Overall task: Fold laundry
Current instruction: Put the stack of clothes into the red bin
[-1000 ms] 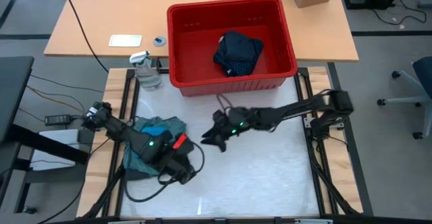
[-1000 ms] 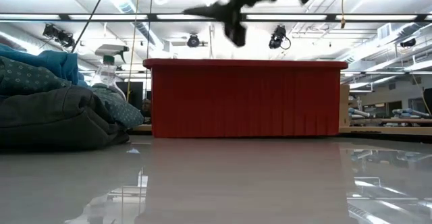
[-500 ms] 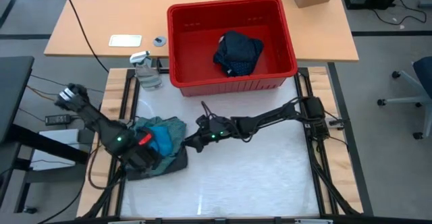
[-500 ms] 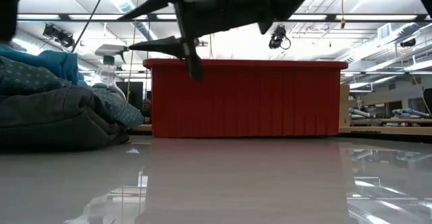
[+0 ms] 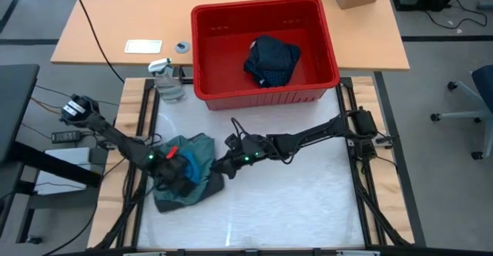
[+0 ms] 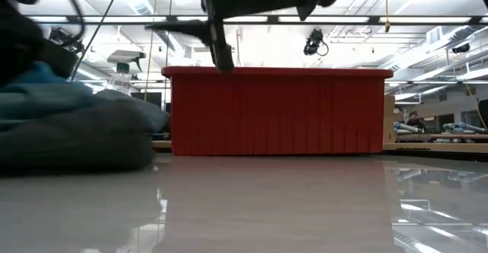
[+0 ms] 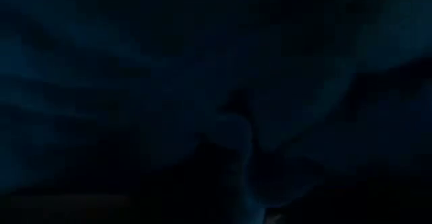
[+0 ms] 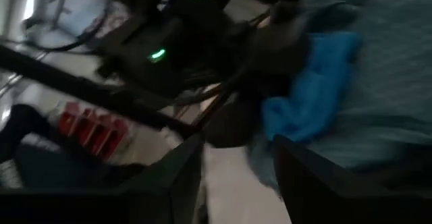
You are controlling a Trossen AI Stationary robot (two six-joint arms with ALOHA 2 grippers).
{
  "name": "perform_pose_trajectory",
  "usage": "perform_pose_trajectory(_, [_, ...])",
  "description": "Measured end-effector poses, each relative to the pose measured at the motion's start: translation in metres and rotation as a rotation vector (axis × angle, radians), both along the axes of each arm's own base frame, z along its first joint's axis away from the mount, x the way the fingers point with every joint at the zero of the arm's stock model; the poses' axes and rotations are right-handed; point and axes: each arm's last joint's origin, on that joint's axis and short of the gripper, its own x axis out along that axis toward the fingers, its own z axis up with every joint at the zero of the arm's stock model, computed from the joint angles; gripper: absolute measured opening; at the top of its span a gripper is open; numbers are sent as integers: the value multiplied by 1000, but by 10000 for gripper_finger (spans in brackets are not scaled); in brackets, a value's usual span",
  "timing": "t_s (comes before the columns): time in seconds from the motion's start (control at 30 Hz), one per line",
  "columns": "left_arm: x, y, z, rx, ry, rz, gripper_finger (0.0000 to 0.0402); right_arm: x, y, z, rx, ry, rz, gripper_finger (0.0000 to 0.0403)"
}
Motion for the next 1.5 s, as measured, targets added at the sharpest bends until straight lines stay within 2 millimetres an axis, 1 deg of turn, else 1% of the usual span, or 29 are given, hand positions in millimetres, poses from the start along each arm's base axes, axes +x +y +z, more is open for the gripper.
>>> perform_pose_trajectory(0.13, [17, 11, 0, -14, -101, 97, 155, -10, 10, 16, 18, 16, 102, 187])
perform_pose_trajectory(0.23, [39, 19, 5, 7, -216, 152, 146, -21, 16, 26, 0, 64, 159, 187])
perform_pose_trajectory(0.37, [68, 26, 7, 55, -248, 189, 143, -31, 19, 47, 13, 18, 281, 187])
perform_pose_trajectory(0.47, [95, 25, 8, 81, -241, 177, 142, -41, 14, 63, 5, 18, 303, 187])
perform_pose_trajectory(0.6, [130, 18, 14, 91, -256, 161, 142, -59, -1, 72, -100, 123, 258, 187])
perform_pose_trajectory(0.7, [149, 13, 30, 65, -266, 204, 146, -75, -12, 72, -234, 239, 231, 187])
perform_pose_trajectory(0.8, [159, 7, 59, 55, -314, 234, 157, -84, -20, 65, -309, 345, 248, 187])
perform_pose_trajectory(0.87, [159, 5, 74, 80, -293, 250, 170, -86, -24, 62, -320, 373, 301, 187])
perform_pose_trajectory(0.93, [152, 2, 83, 100, -229, 264, 190, -84, -28, 56, -339, 373, 363, 187])
perform_pose_trajectory(1.0, [143, -4, 86, 109, -161, 302, 216, -81, -36, 47, -355, 397, 378, 187])
perform_pose_trajectory(1.07, [131, -16, 88, 94, -129, 333, 245, -80, -46, 36, -357, 427, 378, 190])
perform_pose_trajectory(1.17, [116, -35, 88, 74, -115, 372, 290, -82, -71, 24, -336, 419, 370, 203])
perform_pose_trajectory(1.27, [94, -50, 78, 159, -118, 493, 327, -88, -99, 11, -273, 415, 348, 226])
perform_pose_trajectory(1.33, [88, -57, 71, 145, -160, 571, 346, -93, -115, 2, -205, 425, 334, 243])
perform_pose_trajectory(1.4, [79, -59, 60, 171, -139, 587, 358, -99, -126, -5, -165, 447, 300, 261])
perform_pose_trajectory(1.5, [77, -59, 43, 137, -165, 589, 365, -112, -135, -25, -98, 532, 254, 284])
